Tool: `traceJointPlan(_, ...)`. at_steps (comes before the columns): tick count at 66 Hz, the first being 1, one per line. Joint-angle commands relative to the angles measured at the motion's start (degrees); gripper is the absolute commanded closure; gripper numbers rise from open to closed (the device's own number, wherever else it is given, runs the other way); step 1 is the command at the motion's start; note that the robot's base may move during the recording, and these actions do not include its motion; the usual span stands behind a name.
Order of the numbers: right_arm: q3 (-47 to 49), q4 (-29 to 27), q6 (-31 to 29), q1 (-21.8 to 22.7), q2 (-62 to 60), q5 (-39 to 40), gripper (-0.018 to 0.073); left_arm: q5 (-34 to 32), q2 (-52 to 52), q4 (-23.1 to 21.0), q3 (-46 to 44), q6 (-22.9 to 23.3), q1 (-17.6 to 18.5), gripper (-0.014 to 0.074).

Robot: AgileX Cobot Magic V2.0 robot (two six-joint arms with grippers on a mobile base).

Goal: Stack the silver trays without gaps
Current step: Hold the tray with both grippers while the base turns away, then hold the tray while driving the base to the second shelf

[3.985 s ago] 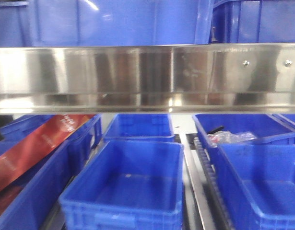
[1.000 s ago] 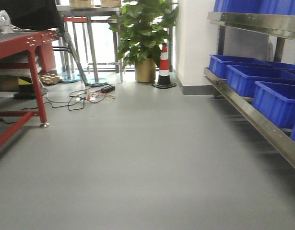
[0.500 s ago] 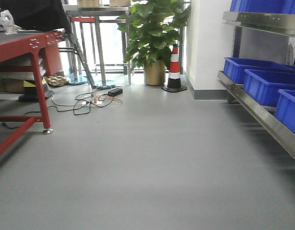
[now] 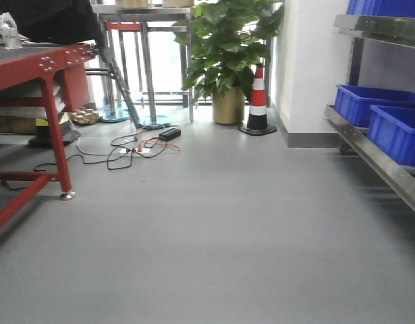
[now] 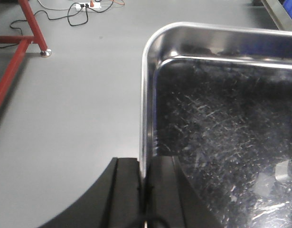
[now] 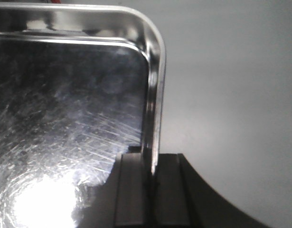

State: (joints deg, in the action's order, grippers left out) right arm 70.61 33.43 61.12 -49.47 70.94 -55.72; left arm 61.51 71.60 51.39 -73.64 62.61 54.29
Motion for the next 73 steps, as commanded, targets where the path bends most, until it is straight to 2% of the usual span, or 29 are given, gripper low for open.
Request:
traceJointPlan(1, 0.01, 0.80, -0.78, -0.31, -0.20, 2.29, 0.0585, -1.21, -0.48, 1.90, -0.21, -0.24, 0.39, 0.0612)
traceJointPlan(73, 0.01, 0.80, -0.78, -0.31, -0.20, 3.84, 0.0585, -1.21, -0.48, 1.90, -0.21, -0.24, 0.39, 0.0612)
